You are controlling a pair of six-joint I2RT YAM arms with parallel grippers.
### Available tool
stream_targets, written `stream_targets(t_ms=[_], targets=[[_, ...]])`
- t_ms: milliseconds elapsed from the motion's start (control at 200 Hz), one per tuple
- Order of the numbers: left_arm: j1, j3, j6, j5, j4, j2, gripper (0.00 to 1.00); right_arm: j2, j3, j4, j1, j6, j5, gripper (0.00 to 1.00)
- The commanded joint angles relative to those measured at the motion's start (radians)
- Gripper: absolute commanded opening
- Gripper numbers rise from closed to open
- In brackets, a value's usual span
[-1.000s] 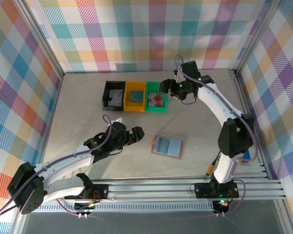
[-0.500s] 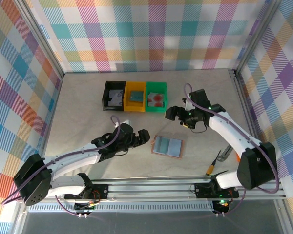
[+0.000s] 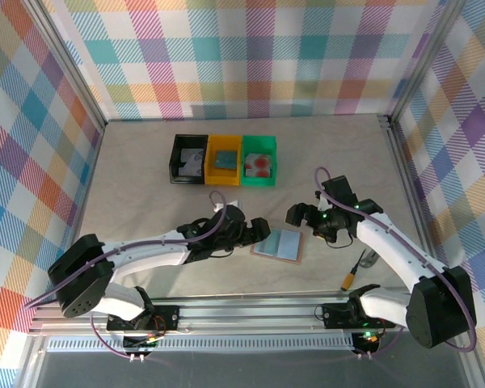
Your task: Take the credit cards out of the card holder
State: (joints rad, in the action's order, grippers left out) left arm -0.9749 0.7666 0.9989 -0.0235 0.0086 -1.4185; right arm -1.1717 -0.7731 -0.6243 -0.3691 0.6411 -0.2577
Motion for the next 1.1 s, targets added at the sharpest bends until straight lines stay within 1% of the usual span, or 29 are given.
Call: stream_targets(t_ms=[0, 110, 280, 510, 705, 875, 1025, 1090], targets=[[-0.026, 0.059, 0.015, 0.028, 0.04, -0.052, 0.95, -0.012, 0.022, 0.001, -0.006, 0.037, -0.01, 0.99], [-0.039, 0.073, 0.028, 0.039, 0.061, -0.093, 0.95, -0.038, 0.02, -0.026, -0.007, 0.045, 0.013, 0.99], [-0.041, 0.077, 0.045, 0.055, 0.097, -0.138, 0.94, -0.05, 0.024, -0.063, -0.007, 0.074, 0.091, 0.99], [-0.041, 0.086, 0.055, 0.069, 0.117, -0.18, 0.93, -0.109, 0.02, -0.077, -0.007, 0.095, 0.079, 0.97], [-0.041, 0.074, 0.058, 0.054, 0.107, -0.185, 0.93, -0.103, 0.027, -0.086, -0.007, 0.119, 0.12, 0.96], [-0.041, 0.074, 0.06, 0.057, 0.115, -0.199, 0.93, -0.106, 0.037, -0.078, -0.007, 0.131, 0.118, 0.95], [-0.041, 0.073, 0.061, 0.058, 0.113, -0.207, 0.93, -0.108, 0.039, -0.087, -0.007, 0.132, 0.125, 0.9], [-0.041, 0.071, 0.063, 0.057, 0.114, -0.21, 0.92, -0.106, 0.04, -0.089, -0.008, 0.131, 0.126, 0.86]])
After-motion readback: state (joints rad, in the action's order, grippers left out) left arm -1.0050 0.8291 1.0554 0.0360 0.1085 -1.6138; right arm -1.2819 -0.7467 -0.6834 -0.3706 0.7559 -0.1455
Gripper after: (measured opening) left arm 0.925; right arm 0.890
